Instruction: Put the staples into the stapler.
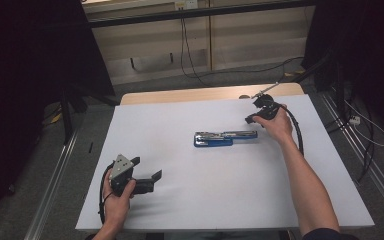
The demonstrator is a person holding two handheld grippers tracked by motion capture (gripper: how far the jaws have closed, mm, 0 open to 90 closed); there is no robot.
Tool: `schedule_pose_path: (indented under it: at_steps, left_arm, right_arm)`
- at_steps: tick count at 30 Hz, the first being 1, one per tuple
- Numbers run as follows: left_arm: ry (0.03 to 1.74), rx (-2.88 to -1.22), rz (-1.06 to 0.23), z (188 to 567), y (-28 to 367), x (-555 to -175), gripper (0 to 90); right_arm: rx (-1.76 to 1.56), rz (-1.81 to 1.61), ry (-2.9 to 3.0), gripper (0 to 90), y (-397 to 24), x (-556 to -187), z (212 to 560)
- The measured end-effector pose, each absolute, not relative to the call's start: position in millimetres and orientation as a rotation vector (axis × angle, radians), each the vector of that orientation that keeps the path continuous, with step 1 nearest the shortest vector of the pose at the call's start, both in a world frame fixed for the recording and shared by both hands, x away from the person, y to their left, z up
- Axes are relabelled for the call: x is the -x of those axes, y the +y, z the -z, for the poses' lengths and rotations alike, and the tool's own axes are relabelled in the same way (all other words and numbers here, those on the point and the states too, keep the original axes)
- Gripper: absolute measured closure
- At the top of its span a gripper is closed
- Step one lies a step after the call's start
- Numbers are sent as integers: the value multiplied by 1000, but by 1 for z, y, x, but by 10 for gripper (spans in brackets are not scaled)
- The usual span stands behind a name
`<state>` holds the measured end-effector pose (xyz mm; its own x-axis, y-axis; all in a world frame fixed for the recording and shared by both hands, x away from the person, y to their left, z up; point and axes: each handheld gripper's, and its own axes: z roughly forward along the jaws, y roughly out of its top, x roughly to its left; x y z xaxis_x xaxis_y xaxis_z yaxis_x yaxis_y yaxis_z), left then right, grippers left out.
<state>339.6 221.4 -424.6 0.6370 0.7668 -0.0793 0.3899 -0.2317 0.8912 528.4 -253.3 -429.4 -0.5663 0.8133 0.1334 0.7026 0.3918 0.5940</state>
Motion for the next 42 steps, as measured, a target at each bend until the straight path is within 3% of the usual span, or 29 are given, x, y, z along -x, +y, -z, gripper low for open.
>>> schedule_pose_path:
  at_steps: [42]
  left_arm:
    - [901,-1866,-496,422,217,-341,42]
  right_arm:
    - [-994,-1256,2463,792,-210,-496,386]
